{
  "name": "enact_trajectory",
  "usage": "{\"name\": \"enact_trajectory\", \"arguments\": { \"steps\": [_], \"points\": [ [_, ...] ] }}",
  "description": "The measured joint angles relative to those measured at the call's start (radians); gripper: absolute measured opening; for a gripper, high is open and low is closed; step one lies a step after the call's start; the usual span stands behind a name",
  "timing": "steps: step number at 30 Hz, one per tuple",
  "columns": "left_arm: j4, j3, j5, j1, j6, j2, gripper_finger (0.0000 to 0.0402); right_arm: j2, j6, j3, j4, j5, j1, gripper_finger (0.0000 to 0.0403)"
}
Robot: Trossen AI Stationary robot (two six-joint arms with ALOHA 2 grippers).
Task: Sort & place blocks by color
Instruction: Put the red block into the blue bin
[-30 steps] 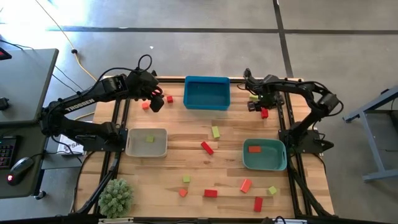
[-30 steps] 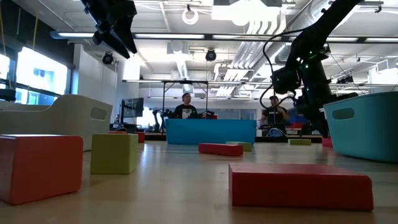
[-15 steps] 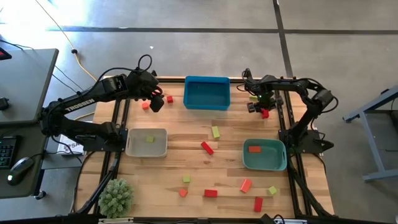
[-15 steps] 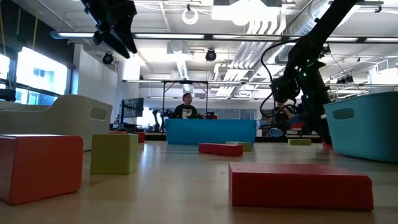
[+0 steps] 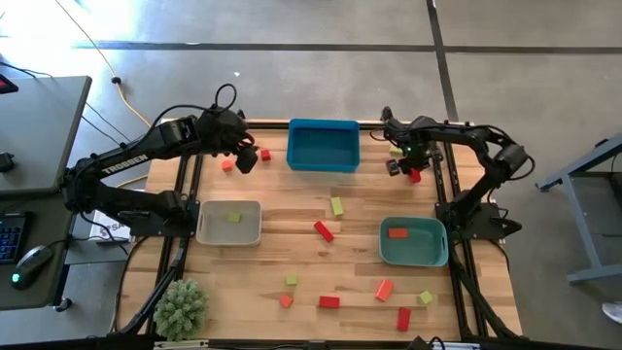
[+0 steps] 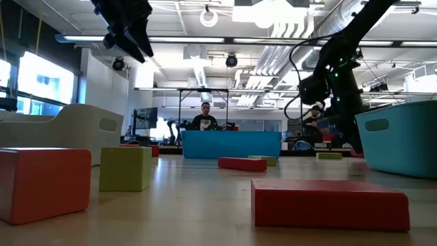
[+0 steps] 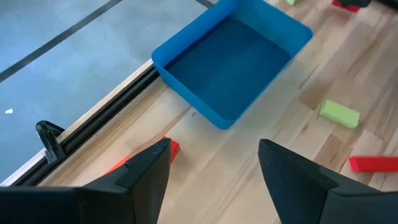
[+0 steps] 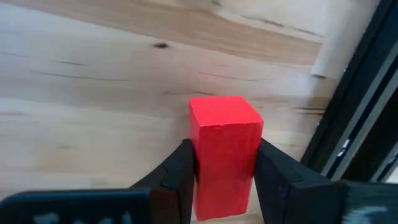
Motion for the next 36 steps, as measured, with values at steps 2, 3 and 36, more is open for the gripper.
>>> {"name": "enact_trajectory", "arguments": {
  "steps": [2,3,36],
  "points": [
    [0.009,0.000,-0.005,0.000,-0.016,0.005,0.0232,-0.047,-0.006,0.000,0.014,-0.032,0.000,0.0103],
    [0.010,0.000,-0.013,0.000,-0.020,0.008,0.0231,-0.072,-0.008,0.000,0.030,-0.048,0.000,0.0103],
    [0.010,0.000,-0.059,0.085,-0.177,0.177,0.0229,-0.135,-0.364,0.133,1.069,-0.198,0.172,0.0103]
  ]
}}
